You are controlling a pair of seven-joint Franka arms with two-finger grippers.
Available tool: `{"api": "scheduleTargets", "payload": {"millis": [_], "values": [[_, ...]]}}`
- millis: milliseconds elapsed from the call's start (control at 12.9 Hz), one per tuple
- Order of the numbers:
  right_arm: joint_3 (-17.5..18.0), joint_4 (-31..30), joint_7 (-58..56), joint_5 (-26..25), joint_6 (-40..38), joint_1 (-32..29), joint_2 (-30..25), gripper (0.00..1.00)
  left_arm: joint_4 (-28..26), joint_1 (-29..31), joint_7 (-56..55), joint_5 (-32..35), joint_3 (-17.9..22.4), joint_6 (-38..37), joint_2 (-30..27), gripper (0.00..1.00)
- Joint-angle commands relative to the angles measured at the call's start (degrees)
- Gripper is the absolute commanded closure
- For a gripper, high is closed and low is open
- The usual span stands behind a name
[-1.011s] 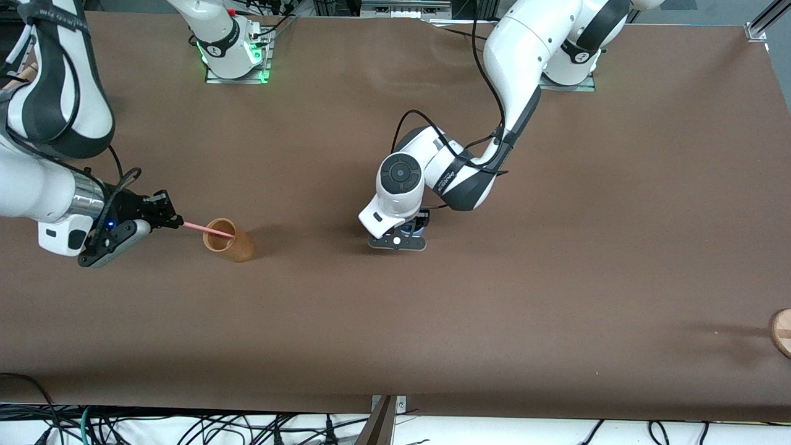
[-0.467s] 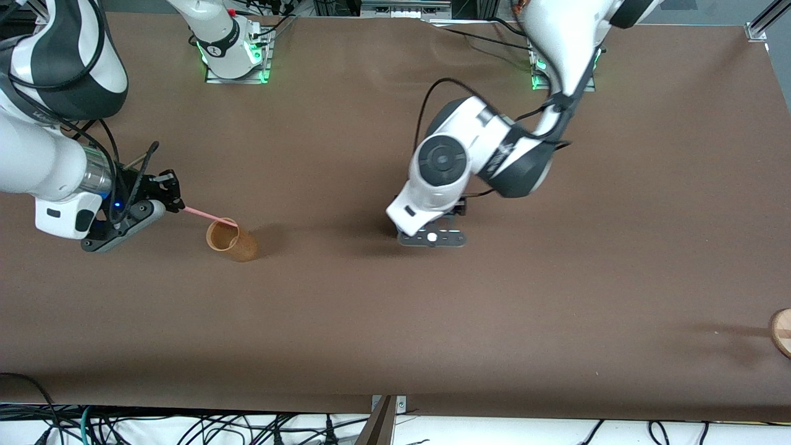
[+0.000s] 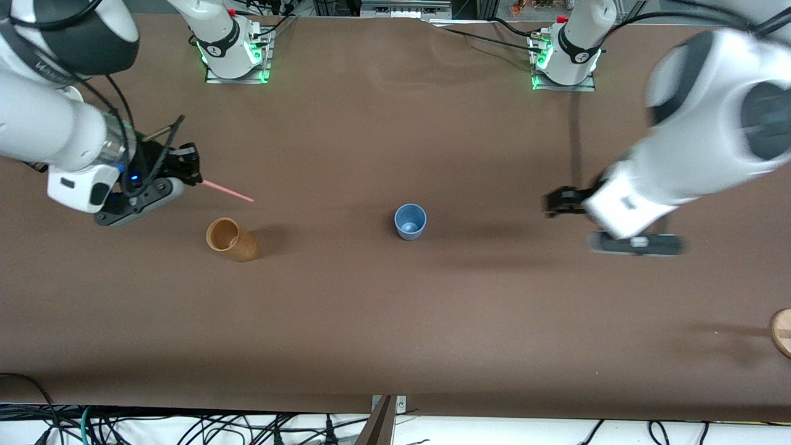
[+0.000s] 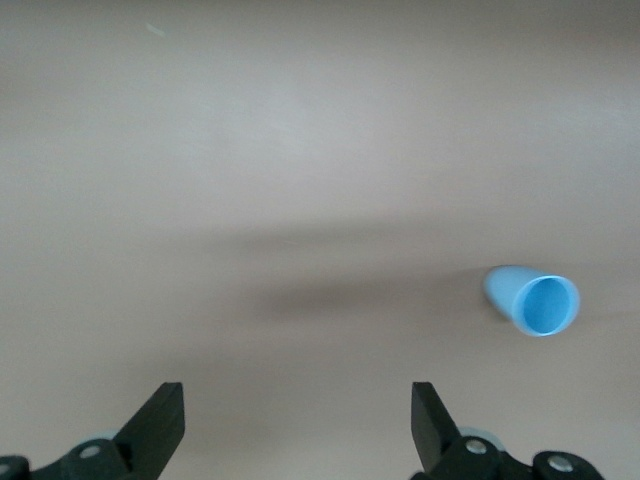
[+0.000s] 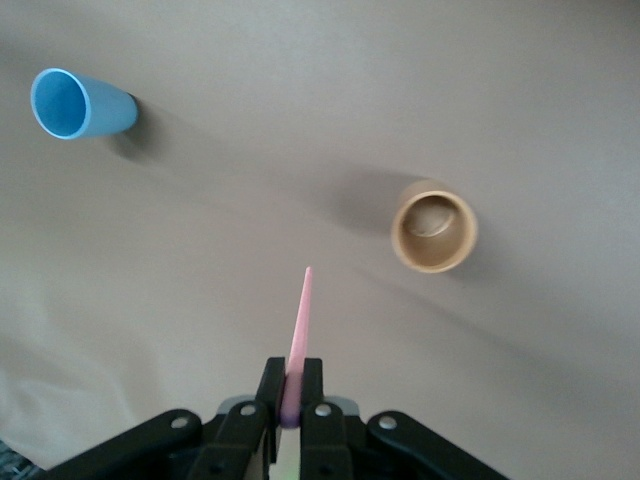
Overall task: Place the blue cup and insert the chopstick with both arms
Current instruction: 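Carry the pink chopstick above the blue cup with the right gripper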
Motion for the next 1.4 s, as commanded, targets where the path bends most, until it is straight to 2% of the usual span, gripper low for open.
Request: {"api": "scheduleTargets", "payload": {"millis": [0, 156, 389, 622, 778, 933, 1167, 1322], "values": [[0.1, 3.6, 12.4, -1.2, -2.4, 6.9, 0.7, 0.98, -7.7, 5.0, 5.3, 0.6, 1.6, -0.3, -8.9, 0.0], [0.2, 3.9, 23.7, -1.0, -0.8, 13.0, 1.7, 0.98, -12.5, 9.1, 5.0, 0.6, 1.8, -0.5, -15.1, 0.0], [0.3, 4.3, 37.0, -1.0, 3.4, 20.0, 4.0, 0.98, -23.4, 10.0, 5.8, 0.6, 3.9, 0.2, -23.1, 0.0], [0.1, 11.6, 47.9, -1.1, 5.6, 26.3, 10.9, 0.98, -30.6, 8.9, 5.8, 0.7, 4.4, 5.2, -27.3, 0.0], [-1.2, 15.9, 53.7, -1.2, 7.7, 30.6, 15.3, 0.98, -30.0, 7.8, 5.7, 0.7, 4.5, 4.9, -26.4, 0.0], [-3.6, 15.9, 55.4, -1.2, 12.0, 33.3, 16.7, 0.98, -29.5, 8.5, 6.1, 0.6, 4.4, 4.9, -25.0, 0.0], [-5.1, 15.9, 55.0, -1.3, 16.1, 33.6, 18.8, 0.98, -28.7, 8.5, 8.5, 0.6, 4.4, 4.9, -24.2, 0.0], [-5.2, 15.9, 54.7, -3.8, 16.5, 34.1, 19.4, 0.98, -28.6, 8.2, 8.2, 0.6, 4.1, 4.9, -23.9, 0.0]]}}
